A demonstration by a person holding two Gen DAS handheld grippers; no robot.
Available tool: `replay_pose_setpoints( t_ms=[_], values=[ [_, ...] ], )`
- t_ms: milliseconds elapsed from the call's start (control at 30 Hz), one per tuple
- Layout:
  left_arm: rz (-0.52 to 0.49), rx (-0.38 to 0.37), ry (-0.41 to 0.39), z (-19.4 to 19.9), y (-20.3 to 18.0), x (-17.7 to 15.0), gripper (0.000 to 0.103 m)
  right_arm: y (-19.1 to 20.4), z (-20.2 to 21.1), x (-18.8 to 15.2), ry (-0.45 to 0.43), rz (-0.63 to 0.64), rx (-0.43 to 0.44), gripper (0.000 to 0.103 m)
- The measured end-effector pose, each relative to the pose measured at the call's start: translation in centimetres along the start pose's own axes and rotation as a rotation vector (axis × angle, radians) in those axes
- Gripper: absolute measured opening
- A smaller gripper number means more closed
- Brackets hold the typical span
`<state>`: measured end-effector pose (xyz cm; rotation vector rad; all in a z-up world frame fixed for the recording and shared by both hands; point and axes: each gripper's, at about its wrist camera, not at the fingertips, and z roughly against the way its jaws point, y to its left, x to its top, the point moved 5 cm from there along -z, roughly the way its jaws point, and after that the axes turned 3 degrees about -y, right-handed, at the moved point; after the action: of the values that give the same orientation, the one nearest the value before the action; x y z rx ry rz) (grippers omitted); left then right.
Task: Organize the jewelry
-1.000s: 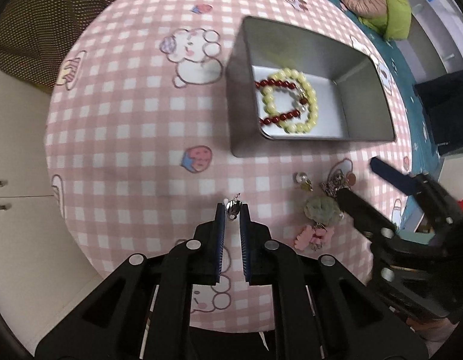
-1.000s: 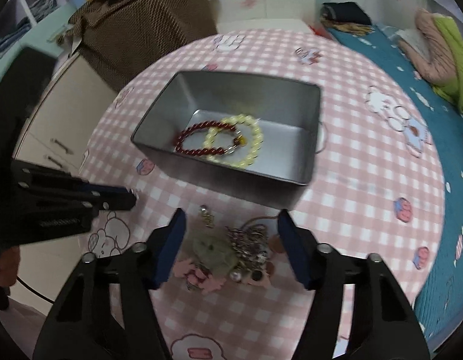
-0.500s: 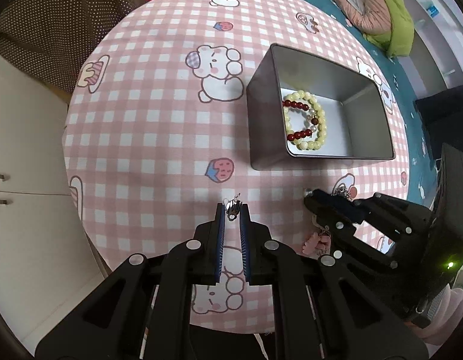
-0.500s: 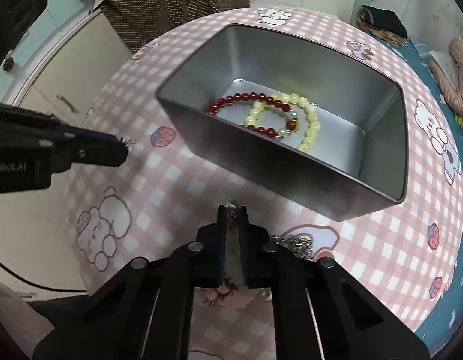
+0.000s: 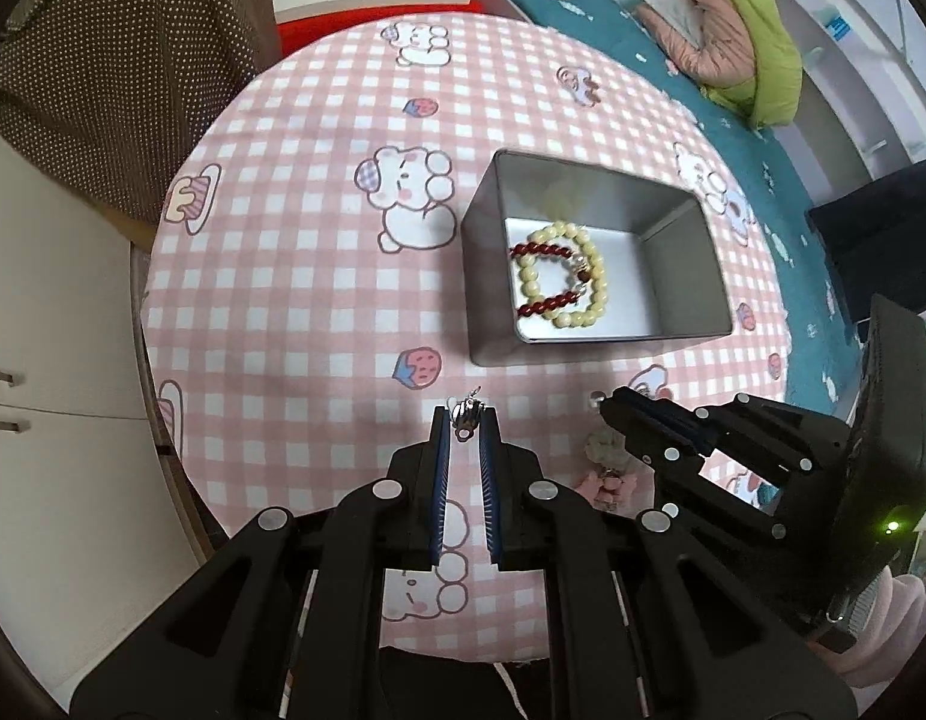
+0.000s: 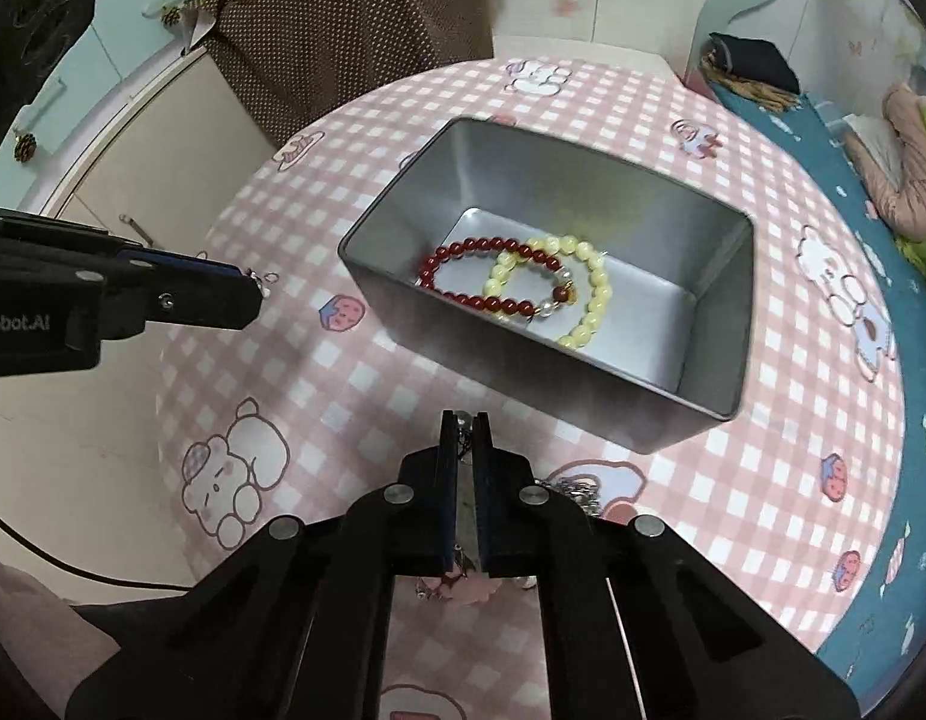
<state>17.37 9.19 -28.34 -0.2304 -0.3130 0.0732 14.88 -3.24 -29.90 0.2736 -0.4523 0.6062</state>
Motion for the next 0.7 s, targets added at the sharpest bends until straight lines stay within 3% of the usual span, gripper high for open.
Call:
replay_pose_setpoints(
  t_ms=[367, 700],
  values=[
    [-0.091, -0.051, -0.041, 0.9, -4.0, 2.1, 0.01, -2.0, 5.0, 2.4, -0.122, -0.038, -0.053, 0.004],
    [-0.146, -0.088, -0.025, -0.7, -7.1, 4.1, 0.01, -5.4, 5.4, 3.1, -0.132, -0.1, -0.112, 0.007]
  ],
)
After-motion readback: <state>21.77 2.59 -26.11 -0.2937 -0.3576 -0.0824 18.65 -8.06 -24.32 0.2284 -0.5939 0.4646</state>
